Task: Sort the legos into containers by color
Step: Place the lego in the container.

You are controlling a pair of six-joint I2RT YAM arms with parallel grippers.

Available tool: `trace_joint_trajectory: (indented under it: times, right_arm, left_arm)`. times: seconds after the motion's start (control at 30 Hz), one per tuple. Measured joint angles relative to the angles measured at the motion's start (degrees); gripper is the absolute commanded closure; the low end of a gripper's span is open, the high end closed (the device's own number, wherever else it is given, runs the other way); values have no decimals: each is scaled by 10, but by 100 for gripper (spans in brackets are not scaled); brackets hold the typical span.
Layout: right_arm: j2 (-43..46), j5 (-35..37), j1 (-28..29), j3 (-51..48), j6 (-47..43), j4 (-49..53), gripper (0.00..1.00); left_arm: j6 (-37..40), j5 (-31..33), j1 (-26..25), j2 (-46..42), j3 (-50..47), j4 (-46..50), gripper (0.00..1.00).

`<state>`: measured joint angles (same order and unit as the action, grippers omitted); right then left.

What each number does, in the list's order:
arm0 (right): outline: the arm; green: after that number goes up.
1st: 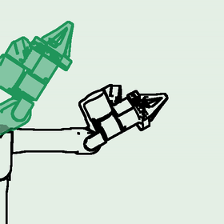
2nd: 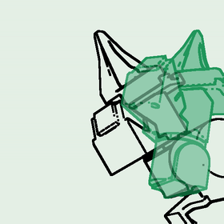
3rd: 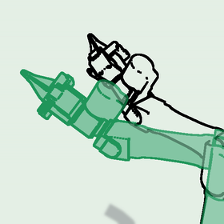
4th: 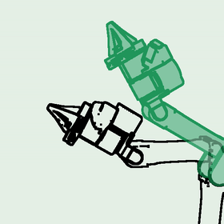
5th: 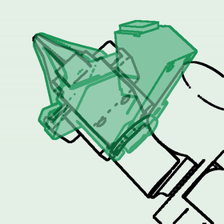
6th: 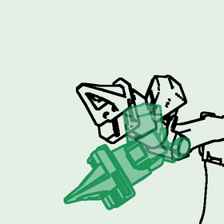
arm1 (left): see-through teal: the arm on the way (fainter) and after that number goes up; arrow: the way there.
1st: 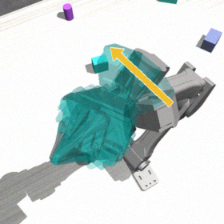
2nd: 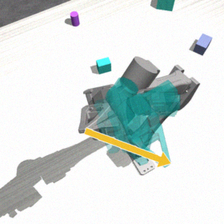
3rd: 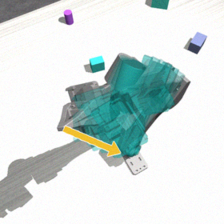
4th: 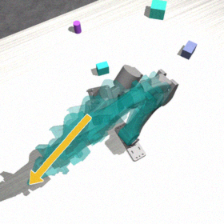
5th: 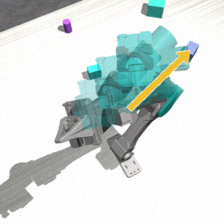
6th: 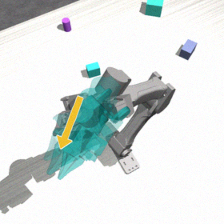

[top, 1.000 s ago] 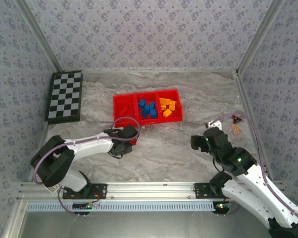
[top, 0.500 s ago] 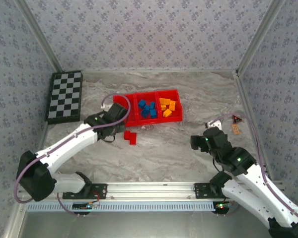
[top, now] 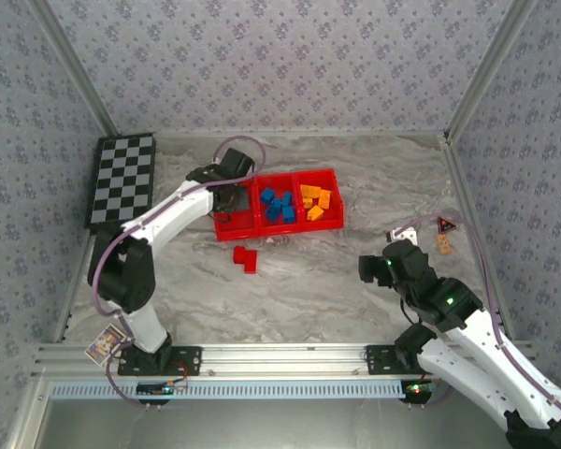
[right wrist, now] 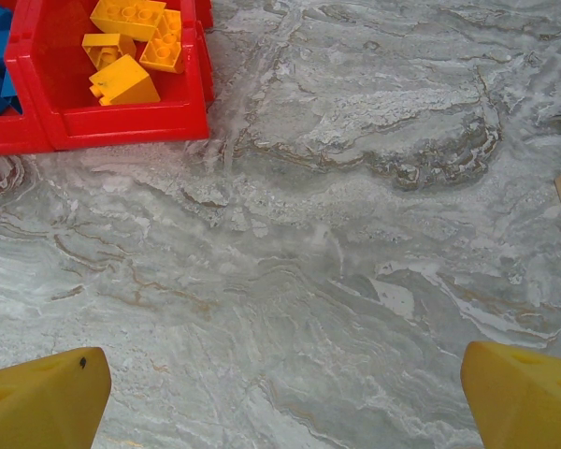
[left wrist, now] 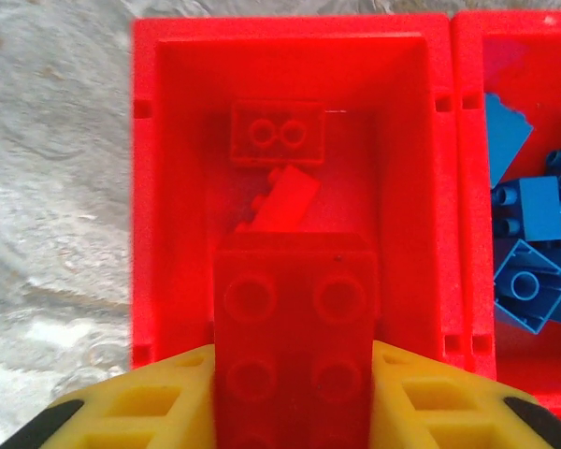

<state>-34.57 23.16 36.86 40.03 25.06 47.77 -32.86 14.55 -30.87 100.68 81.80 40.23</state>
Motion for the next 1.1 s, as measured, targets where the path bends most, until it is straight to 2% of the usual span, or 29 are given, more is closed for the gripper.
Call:
trace_joint_trajectory:
  times: [0.13, 0.23, 0.6, 0.7, 0.9, 1.1]
  right_arm:
    - [0, 0, 0, 0, 0, -2, 2]
    - [0, 0, 0, 0, 0, -2, 2]
    - [-4, 0, 0, -1, 0, -6, 2]
    - [-4, 0, 0, -1, 0, -7, 2]
    - [-4, 0, 0, -2, 0, -8, 2]
    - [-7, 0, 0, -2, 0, -8, 2]
  left_arm:
    - [1, -22, 2, 37, 1, -2, 61]
    - [1, -34, 3, 47, -1, -13, 55]
    - [5, -52, 6, 31, -31, -56, 44]
    - [10, -52, 5, -17, -53, -58, 39]
    - [10, -47, -3, -173, -112, -66, 25]
    - [-52, -21, -72, -294, -227, -77, 13]
